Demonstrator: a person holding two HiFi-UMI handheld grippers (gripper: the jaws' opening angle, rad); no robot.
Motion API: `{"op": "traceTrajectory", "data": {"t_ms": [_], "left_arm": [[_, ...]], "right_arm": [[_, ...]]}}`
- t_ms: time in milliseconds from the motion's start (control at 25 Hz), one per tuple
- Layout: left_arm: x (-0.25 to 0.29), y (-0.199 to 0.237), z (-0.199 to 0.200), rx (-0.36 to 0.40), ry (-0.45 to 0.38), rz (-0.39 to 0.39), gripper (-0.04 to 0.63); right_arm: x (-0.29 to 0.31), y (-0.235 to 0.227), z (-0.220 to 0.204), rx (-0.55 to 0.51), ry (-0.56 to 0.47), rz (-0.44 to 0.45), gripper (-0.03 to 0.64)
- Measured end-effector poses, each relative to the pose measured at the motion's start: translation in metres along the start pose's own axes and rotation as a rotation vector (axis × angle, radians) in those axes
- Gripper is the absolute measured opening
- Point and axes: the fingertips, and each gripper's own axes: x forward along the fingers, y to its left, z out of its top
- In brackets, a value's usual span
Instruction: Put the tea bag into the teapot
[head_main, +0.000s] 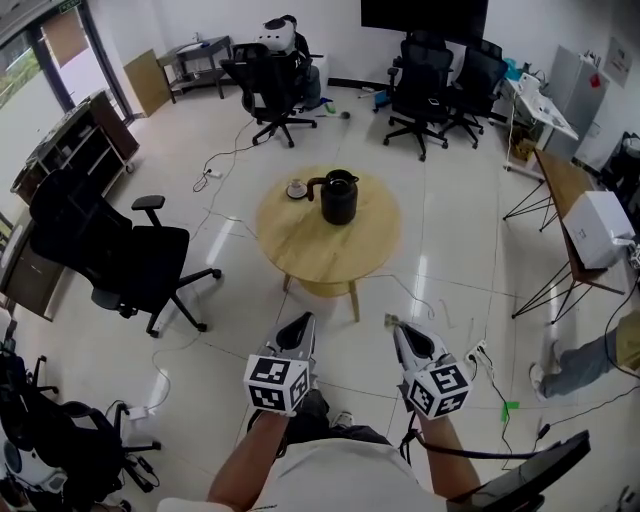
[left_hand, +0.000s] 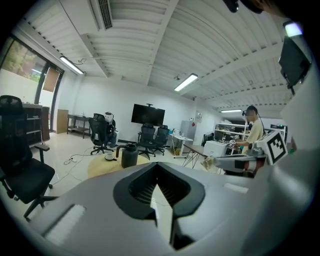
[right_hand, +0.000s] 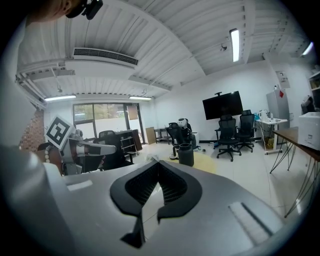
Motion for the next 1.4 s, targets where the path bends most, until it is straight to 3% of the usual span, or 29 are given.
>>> {"op": "traceTrajectory", "data": {"t_ms": [400,760,1200,1400], "left_arm": [[0.077,0.04,0.018,-0.012,0.01,-0.035,0.012],[0.153,0.084,0.059,0.003,0.016,-0.048,0.012],[0.197,0.117,0.13,-0.003,0.011,-0.061,0.012],[0.222,0.133,0.134,-0.031,0.018,-0.069,0.012]], "right_arm": [[0.066,-0.041,0.024,-0.006,-0.007,-0.04,0.002],[0.139,-0.076,0.071,-0.046,-0.019,-0.046,0.002],[0.208,-0.095,0.155,-0.117,-0.015,-0.012,0.002],[0.242,-0.108,0.179,-0.159,-0.027,-0.008,0.003]]}}
